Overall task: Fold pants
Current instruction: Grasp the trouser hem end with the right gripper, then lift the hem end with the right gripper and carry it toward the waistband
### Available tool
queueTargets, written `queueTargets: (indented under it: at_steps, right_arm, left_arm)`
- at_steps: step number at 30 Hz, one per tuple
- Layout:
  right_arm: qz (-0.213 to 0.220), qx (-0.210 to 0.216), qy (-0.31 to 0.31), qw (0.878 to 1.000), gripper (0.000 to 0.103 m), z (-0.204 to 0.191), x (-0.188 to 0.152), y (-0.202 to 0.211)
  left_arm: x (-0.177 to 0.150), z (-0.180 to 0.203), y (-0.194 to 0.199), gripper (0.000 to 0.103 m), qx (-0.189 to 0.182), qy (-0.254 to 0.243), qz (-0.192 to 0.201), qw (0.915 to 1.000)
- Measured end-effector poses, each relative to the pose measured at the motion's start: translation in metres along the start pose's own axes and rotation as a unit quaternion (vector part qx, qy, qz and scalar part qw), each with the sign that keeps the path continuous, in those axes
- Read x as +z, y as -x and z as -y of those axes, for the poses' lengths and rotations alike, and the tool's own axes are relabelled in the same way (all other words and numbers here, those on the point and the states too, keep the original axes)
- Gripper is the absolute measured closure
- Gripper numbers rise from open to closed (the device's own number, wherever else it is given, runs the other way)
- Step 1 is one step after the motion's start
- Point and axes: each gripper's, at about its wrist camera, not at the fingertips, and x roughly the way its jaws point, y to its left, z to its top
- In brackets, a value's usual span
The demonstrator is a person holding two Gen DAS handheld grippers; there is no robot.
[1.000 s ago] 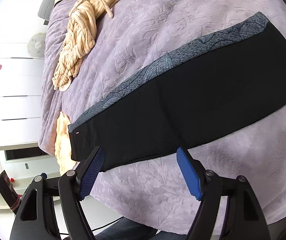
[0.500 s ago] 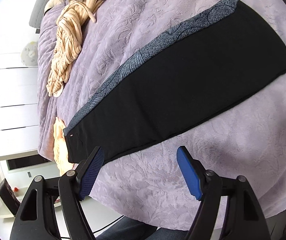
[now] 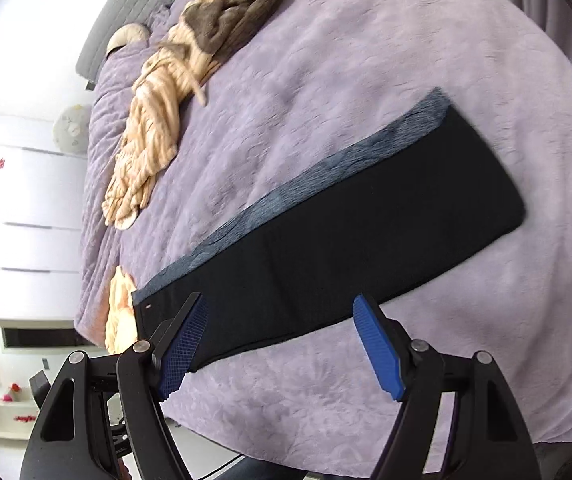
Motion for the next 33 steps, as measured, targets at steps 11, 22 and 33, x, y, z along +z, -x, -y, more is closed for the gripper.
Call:
queueTargets:
  at_steps: [11,22,33]
  right_arm:
    - [0.012,0.001,-0.135,0.991,0.025,0.118,-0.002,-0.014]
    - [0.069,0.039,-0.162,0.984,0.025,0.15,0.006,-0.022]
    - [0.055,0.003,-0.142,0.988,0.097,0.159,0.012,-0.033]
  left_arm:
    - [0.06,0.097,-0.047,0.0,-0.015,-0.056,-0.002,0.9983]
    - [0.096,0.091,-0.109,0.0,0.026,0.01,-0.021,0.9994]
    - [0.066,0.082,-0.15,0.0,0.042,-0.008,-0.036,0.9984]
